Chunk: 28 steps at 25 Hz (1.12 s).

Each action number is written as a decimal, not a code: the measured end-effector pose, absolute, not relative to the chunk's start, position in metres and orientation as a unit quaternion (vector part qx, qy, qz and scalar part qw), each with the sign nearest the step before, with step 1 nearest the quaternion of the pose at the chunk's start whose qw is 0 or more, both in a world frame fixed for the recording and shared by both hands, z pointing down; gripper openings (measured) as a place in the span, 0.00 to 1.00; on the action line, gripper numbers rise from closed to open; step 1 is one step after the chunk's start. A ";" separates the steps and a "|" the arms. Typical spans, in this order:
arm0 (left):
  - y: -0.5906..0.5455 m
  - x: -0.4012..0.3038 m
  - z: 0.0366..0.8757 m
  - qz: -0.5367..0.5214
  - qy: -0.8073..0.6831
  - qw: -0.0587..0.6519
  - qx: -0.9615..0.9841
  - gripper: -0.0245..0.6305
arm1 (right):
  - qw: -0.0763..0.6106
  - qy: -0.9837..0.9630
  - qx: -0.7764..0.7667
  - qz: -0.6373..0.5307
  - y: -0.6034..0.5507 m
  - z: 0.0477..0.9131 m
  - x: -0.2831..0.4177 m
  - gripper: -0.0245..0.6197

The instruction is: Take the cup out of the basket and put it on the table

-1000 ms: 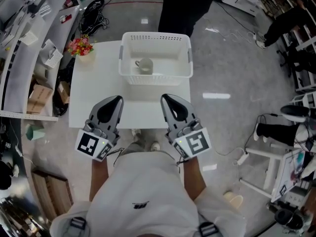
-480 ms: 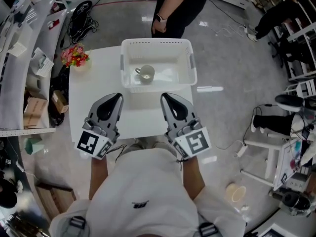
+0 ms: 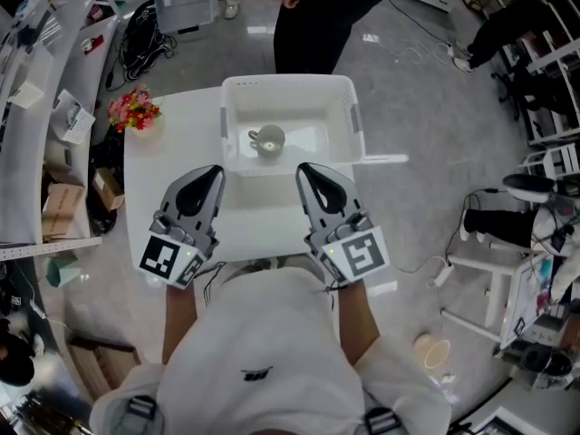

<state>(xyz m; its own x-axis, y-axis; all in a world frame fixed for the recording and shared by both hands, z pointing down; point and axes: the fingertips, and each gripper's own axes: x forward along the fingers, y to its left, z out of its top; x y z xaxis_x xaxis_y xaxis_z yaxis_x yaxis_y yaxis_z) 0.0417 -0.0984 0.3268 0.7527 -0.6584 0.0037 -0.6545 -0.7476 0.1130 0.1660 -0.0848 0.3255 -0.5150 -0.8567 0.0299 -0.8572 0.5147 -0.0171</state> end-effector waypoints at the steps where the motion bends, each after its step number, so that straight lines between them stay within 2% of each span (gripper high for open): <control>1: -0.101 0.044 0.327 -0.018 -0.355 0.053 0.933 0.06 | 0.013 -0.872 0.490 0.015 -0.089 0.328 0.170 0.05; 13: -0.144 0.046 0.337 -0.015 -0.399 0.066 0.914 0.06 | 0.069 -0.896 0.437 -0.029 -0.166 0.335 0.177 0.05; 20: -0.158 0.054 0.350 0.006 -0.400 0.060 0.914 0.06 | 0.155 -0.902 0.396 -0.080 -0.191 0.346 0.175 0.05; 28: -0.166 0.069 0.375 0.023 -0.383 0.052 0.922 0.06 | 0.220 -0.920 0.319 -0.058 -0.220 0.377 0.167 0.06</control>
<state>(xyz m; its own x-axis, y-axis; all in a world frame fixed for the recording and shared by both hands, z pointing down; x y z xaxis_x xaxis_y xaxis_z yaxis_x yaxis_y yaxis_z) 0.0693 -0.1657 0.3748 0.7052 -0.7042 0.0826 -0.7090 -0.7009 0.0779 0.1674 -0.2199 0.3770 -0.6992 -0.6132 0.3675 -0.5619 0.7892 0.2478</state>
